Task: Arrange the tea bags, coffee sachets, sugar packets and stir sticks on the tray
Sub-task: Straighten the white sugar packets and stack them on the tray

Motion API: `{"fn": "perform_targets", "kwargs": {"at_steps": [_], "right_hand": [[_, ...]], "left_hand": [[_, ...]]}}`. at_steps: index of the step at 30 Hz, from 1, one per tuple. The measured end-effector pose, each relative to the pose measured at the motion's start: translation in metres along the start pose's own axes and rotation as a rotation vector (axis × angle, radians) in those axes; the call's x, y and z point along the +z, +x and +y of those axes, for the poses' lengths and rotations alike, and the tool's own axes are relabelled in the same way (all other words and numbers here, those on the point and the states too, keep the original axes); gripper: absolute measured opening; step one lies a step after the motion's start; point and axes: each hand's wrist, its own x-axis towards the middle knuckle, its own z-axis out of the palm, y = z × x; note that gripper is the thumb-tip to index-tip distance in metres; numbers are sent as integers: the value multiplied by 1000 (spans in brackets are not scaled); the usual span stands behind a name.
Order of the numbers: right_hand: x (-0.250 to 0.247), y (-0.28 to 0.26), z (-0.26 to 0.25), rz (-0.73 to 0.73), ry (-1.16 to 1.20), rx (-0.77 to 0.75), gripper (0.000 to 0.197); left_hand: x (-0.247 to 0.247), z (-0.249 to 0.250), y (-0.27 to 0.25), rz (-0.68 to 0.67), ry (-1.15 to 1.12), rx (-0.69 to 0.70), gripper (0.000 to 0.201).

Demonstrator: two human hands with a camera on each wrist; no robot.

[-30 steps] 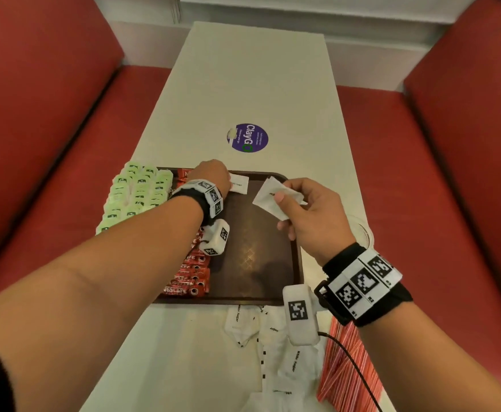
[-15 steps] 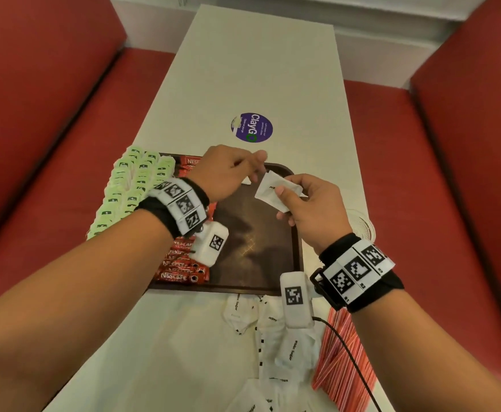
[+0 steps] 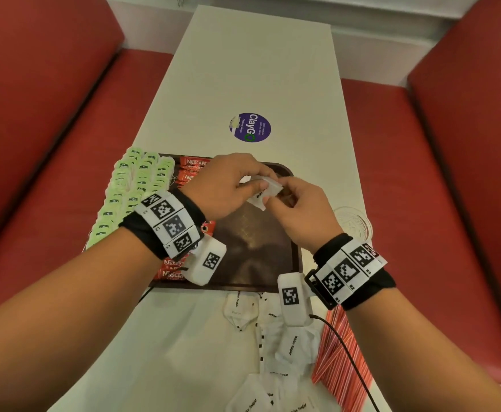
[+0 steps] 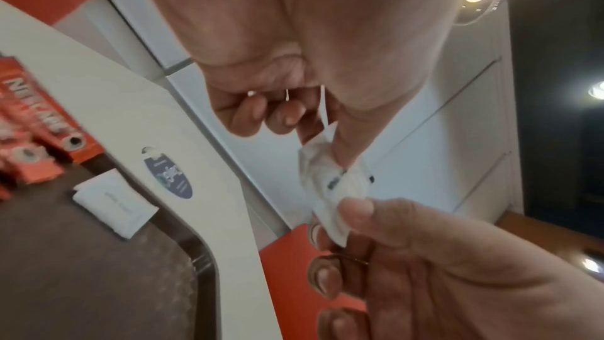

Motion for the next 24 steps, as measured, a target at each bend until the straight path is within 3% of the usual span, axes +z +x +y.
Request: {"fn": "perform_targets", "kwargs": {"at_steps": [2,6,10,15,19,24], "right_hand": [[0,0,-3,49,50,-18,10],[-3,1,-5,108,109,2,3],[-3,-1,-7,105,189,49,6],[-3,-14,6,-5,51,52,18],[-11,-41,13,-200,-178,-27,12],[-12,-76,28,-442,-447,-8,20]], "left_hand": [[-3,4,2,-9,13,-1,20],[-3,1,1,113,-60,-82,28],[-3,-14,-1,53,-9,-177,21],[-10,-52,25,217,96,-325,19],[-9,-83,52,68,345,-453,27],[10,-108,76,-56,345,-555,38]]}}
